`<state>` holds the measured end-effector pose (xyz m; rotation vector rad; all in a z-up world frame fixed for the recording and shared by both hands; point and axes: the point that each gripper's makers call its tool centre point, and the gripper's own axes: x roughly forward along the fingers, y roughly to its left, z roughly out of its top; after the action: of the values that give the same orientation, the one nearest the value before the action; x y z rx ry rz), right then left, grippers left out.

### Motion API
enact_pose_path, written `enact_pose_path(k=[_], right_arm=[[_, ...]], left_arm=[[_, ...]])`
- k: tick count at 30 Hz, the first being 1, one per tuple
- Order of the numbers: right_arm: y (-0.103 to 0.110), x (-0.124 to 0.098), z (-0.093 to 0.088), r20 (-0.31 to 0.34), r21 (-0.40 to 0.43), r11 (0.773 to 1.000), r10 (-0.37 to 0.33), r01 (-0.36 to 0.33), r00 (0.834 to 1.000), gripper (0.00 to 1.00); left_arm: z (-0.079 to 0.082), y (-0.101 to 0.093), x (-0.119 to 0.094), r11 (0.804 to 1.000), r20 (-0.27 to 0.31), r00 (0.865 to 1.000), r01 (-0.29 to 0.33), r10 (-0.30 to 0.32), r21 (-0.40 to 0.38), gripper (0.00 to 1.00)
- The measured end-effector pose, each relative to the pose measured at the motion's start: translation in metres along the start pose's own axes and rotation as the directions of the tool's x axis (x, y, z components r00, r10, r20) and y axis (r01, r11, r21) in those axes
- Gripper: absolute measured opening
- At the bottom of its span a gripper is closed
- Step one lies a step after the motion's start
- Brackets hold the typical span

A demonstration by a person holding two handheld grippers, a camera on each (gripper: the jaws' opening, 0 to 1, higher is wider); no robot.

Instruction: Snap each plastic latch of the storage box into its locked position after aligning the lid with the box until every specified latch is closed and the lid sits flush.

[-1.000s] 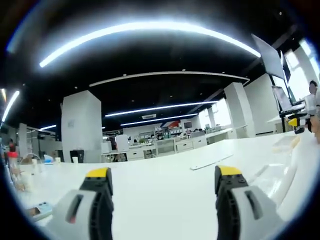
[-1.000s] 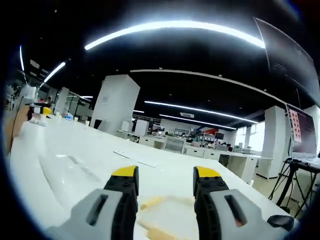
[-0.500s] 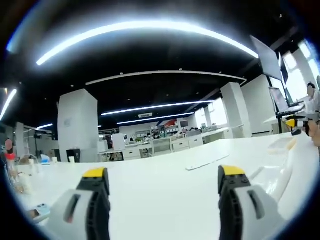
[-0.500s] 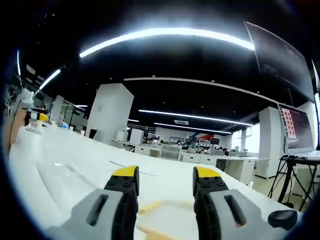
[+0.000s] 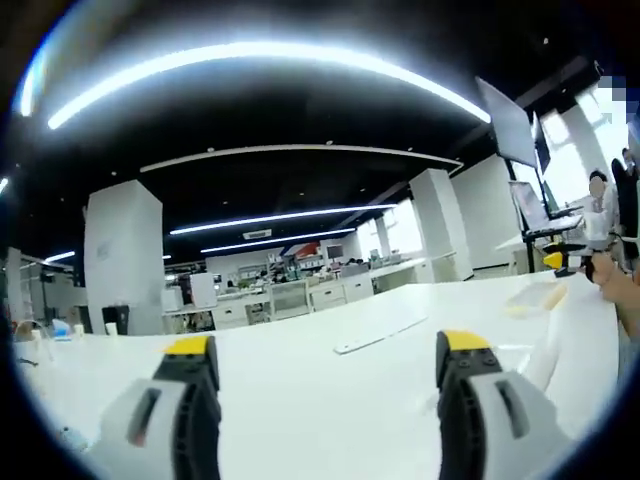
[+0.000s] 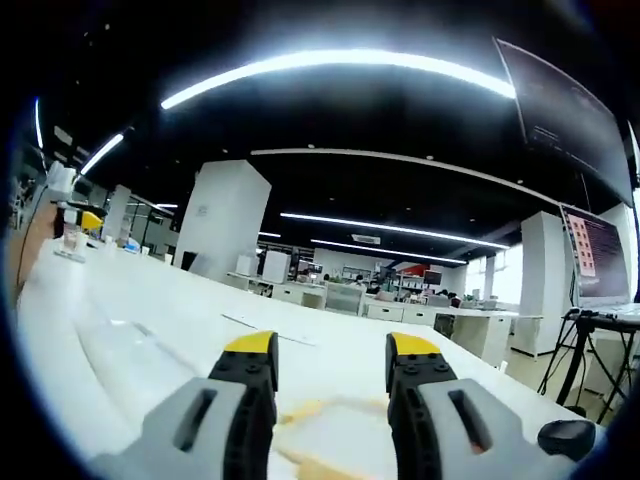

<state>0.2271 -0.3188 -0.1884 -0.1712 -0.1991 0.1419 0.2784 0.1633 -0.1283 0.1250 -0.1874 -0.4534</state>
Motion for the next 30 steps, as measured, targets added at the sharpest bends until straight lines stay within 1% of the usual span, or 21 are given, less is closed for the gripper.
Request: enact_pose_path(k=[4, 8, 10, 11, 13, 15, 18, 22, 24, 25, 26, 27, 30], right_arm=[[-0.003, -0.001, 0.0, -0.003, -0.019, 1.0, -0.019, 0.019, 1.0, 0.42], [-0.003, -0.002, 0.0, 0.002, -0.024, 0.999, -0.024, 0.024, 1.0, 0.42], [-0.003, -0.002, 0.0, 0.003, -0.027, 0.999, -0.026, 0.026, 1.0, 0.42], [-0.003, -0.003, 0.0, 0.004, -0.028, 0.999, -0.028, 0.028, 1.0, 0.42], [-0.003, -0.003, 0.0, 0.003, -0.03, 0.999, -0.03, 0.03, 1.0, 0.42], [-0.002, -0.003, -0.002, -0.001, -0.029, 0.999, -0.031, 0.031, 1.0, 0.42], [-0.003, -0.004, -0.003, -0.005, -0.032, 0.999, -0.035, 0.035, 0.999, 0.42], [-0.004, -0.004, -0.003, -0.003, -0.015, 0.999, -0.031, 0.031, 1.0, 0.42], [-0.006, -0.005, -0.002, 0.007, 0.0, 0.999, -0.037, 0.037, 0.999, 0.43], [-0.007, -0.005, -0.002, 0.011, 0.005, 0.999, -0.041, 0.041, 0.999, 0.43], [-0.007, -0.006, -0.001, 0.014, 0.009, 0.999, -0.046, 0.045, 0.999, 0.43], [-0.009, -0.006, -0.001, 0.015, 0.01, 0.999, -0.053, 0.053, 0.998, 0.43], [-0.011, -0.006, -0.002, 0.012, 0.01, 0.998, -0.066, 0.066, 0.998, 0.43]], left_arm=[[0.009, -0.019, 0.015, 0.998, -0.009, 0.998, 0.065, -0.065, 0.022, 0.89], [0.02, -0.051, 0.033, 0.984, -0.013, 0.985, 0.173, -0.173, 0.034, 0.89], [0.023, -0.063, 0.042, 0.978, -0.017, 0.979, 0.205, -0.205, 0.042, 0.89], [0.024, -0.072, 0.048, 0.973, -0.022, 0.974, 0.225, -0.224, 0.054, 0.89], [0.024, -0.085, 0.056, 0.965, -0.033, 0.967, 0.255, -0.254, 0.064, 0.88], [0.023, -0.102, 0.064, 0.952, -0.044, 0.954, 0.299, -0.297, 0.064, 0.88], [0.023, -0.127, 0.074, 0.929, -0.056, 0.931, 0.365, -0.361, 0.067, 0.88], [0.024, -0.153, 0.088, 0.9, -0.085, 0.905, 0.425, -0.418, 0.098, 0.88], [0.026, -0.167, 0.094, 0.88, -0.094, 0.885, 0.464, -0.456, 0.101, 0.88], [0.026, -0.172, 0.095, 0.874, -0.096, 0.88, 0.474, -0.466, 0.102, 0.88], [0.027, -0.18, 0.098, 0.863, -0.101, 0.869, 0.494, -0.485, 0.108, 0.88], [0.028, -0.184, 0.099, 0.856, -0.104, 0.862, 0.505, -0.495, 0.111, 0.88], [0.027, -0.202, 0.104, 0.825, -0.126, 0.834, 0.55, -0.537, 0.128, 0.89]])
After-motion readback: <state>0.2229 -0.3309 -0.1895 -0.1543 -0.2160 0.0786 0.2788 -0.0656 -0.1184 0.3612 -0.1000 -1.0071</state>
